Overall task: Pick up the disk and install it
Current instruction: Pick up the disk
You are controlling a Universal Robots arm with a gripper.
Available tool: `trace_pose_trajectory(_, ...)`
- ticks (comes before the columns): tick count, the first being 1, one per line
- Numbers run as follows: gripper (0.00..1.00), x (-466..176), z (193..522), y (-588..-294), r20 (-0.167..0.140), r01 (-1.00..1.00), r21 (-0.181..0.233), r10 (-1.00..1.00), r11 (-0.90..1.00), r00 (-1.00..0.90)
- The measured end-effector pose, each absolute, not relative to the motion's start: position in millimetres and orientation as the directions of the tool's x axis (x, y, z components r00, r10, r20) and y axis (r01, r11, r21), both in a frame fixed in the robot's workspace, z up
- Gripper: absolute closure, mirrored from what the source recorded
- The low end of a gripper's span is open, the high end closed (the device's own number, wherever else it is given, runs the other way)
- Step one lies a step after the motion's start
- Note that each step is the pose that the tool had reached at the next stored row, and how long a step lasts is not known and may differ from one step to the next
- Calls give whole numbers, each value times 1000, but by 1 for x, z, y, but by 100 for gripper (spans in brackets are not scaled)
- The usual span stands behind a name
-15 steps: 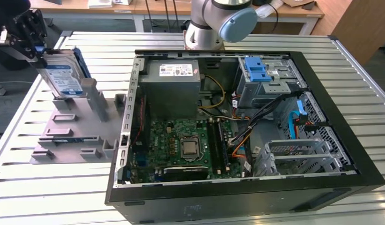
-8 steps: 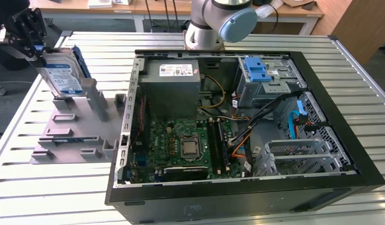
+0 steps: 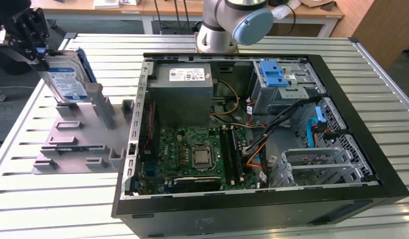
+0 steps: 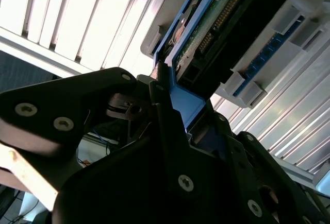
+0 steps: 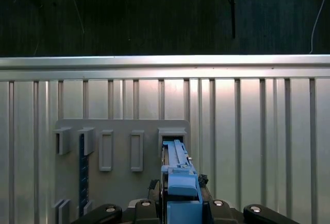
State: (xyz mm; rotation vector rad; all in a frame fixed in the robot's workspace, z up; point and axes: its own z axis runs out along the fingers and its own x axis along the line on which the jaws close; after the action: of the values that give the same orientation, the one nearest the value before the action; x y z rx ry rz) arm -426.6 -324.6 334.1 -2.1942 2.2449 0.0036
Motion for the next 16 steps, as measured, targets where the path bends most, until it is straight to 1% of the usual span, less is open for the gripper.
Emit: trace_pose_trajectory(16, 64, -427, 345, -325, -4, -1000, -1, -1000, 23, -23)
